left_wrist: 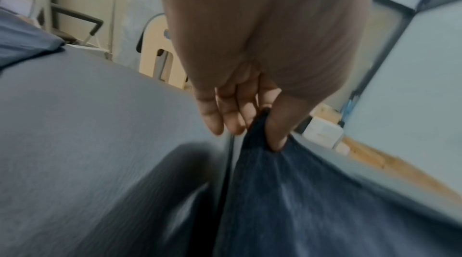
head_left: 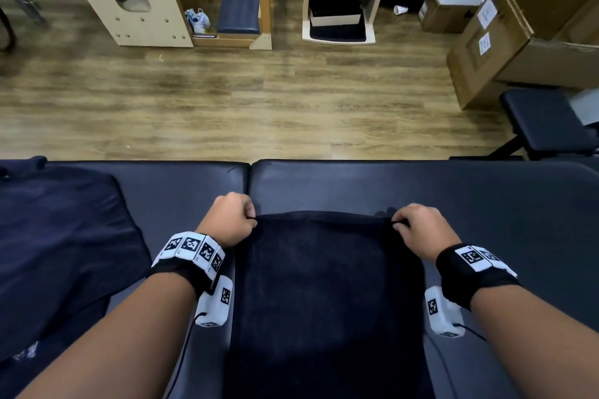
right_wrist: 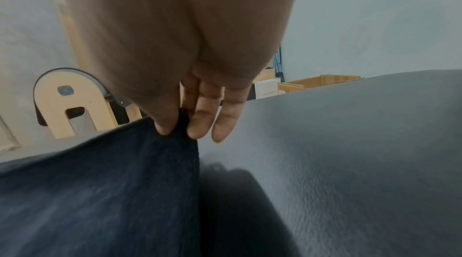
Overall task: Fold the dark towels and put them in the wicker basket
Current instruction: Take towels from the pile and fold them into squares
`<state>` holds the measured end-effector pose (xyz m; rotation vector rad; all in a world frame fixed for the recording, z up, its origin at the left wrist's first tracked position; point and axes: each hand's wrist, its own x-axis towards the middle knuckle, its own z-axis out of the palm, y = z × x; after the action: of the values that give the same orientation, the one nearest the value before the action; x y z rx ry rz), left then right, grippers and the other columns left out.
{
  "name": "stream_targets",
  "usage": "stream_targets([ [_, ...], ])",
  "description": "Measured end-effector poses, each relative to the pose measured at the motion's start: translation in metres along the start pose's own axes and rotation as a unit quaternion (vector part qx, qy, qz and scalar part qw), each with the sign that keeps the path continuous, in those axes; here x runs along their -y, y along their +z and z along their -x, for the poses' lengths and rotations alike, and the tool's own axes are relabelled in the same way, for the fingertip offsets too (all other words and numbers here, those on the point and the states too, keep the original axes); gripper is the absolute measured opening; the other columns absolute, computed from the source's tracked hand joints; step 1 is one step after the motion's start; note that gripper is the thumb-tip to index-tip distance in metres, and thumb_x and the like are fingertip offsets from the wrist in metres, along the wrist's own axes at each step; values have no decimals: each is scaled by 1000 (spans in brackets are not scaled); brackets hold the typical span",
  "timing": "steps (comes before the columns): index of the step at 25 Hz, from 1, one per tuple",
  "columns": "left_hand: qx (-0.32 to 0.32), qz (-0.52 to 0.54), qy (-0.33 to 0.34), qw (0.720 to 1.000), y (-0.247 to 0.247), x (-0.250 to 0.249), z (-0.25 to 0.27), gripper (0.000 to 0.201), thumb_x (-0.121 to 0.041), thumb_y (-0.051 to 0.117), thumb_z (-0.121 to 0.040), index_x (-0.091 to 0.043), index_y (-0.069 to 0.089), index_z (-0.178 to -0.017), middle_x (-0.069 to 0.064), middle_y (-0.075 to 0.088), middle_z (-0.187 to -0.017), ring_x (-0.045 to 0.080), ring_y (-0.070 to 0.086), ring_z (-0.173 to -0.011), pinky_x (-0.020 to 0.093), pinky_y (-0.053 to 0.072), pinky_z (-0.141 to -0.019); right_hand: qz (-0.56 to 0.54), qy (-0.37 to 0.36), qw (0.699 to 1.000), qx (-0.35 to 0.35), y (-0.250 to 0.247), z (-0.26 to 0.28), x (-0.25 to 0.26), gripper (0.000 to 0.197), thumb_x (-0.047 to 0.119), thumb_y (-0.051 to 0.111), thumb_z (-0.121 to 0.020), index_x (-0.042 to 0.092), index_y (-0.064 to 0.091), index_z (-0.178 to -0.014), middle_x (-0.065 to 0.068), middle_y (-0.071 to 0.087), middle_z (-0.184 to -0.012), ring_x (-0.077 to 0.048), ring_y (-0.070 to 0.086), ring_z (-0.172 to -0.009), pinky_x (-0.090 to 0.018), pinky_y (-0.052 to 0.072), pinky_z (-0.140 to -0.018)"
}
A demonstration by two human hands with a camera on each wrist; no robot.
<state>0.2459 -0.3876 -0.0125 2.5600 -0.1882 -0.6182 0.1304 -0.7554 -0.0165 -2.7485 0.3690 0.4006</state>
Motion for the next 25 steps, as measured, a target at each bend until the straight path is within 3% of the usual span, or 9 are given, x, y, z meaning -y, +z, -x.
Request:
stream_targets([
  [4, -30, 51, 26, 998, -49, -23, 22, 21, -5, 80, -74, -15, 64, -65, 3, 69, -65, 12, 58, -60, 19, 43, -58, 3, -34, 999, -34, -49, 8, 3, 14, 17, 63, -94, 12, 76, -98, -7, 73, -102, -32, 65, -102, -38, 51, -90],
  [6, -62, 84, 53, 993, -85, -43, 36, 24, -2, 81, -74, -13, 62, -64, 3, 64, -61, 13, 53, -56, 23, 43, -60, -6, -69, 992, -105, -90, 12, 12, 13, 12, 65, -93, 7, 76, -97, -12, 75, -100, -35, 67, -99, -38, 50, -89],
  [10, -194, 116, 106, 968, -163, -89, 71, 27, 0, 83, -72, -11, 61, -61, 4, 60, -60, 16, 49, -54, 25, 41, -56, -48, -152, 932, -326, -171, 27, 31, 7, 3, 72, -86, 0, 76, -92, -18, 75, -90, -36, 71, -86, -34, 47, -82],
  [13, -258, 114, 140, 949, -197, -112, 102, 19, -3, 84, -71, -9, 67, -64, 10, 68, -67, 24, 59, -61, 31, 49, -61, -79, -194, 896, -391, -201, 45, 35, 7, 2, 75, -83, 4, 77, -90, -12, 74, -87, -29, 69, -81, -22, 44, -78],
  [16, -275, 46, 151, 948, -187, -115, 131, 24, -5, 85, -69, -16, 66, -60, 4, 66, -64, 23, 58, -61, 27, 46, -58, -69, -207, 903, -370, -191, 68, 28, 10, 1, 78, -79, 8, 77, -86, -7, 72, -81, -27, 67, -75, -28, 47, -72],
  [19, -218, -7, 123, 968, -133, -93, 145, 30, -2, 79, -70, -23, 61, -60, -7, 59, -59, 15, 53, -58, 22, 38, -53, -71, -200, 928, -306, -141, 85, 12, 21, -3, 79, -74, 10, 74, -90, -5, 69, -79, -26, 65, -72, -23, 41, -67],
  [22, -122, -71, 93, 986, -56, -50, 158, 25, -2, 69, -73, -26, 74, -78, -6, 71, -76, 18, 66, -80, 22, 48, -74, -22, -167, 973, -156, -68, 102, -11, 34, 7, 70, -81, 24, 74, -110, -2, 65, -90, -29, 67, -87, -34, 53, -80],
  [25, -22, -143, 64, 987, 13, -4, 174, 32, -11, 63, -74, -31, 78, -93, -8, 76, -90, 16, 68, -98, 24, 50, -93, 37, -113, 993, -12, -11, 128, -26, 25, 23, 61, -91, 32, 74, -110, 3, 62, -104, -25, 64, -103, -37, 52, -89],
])
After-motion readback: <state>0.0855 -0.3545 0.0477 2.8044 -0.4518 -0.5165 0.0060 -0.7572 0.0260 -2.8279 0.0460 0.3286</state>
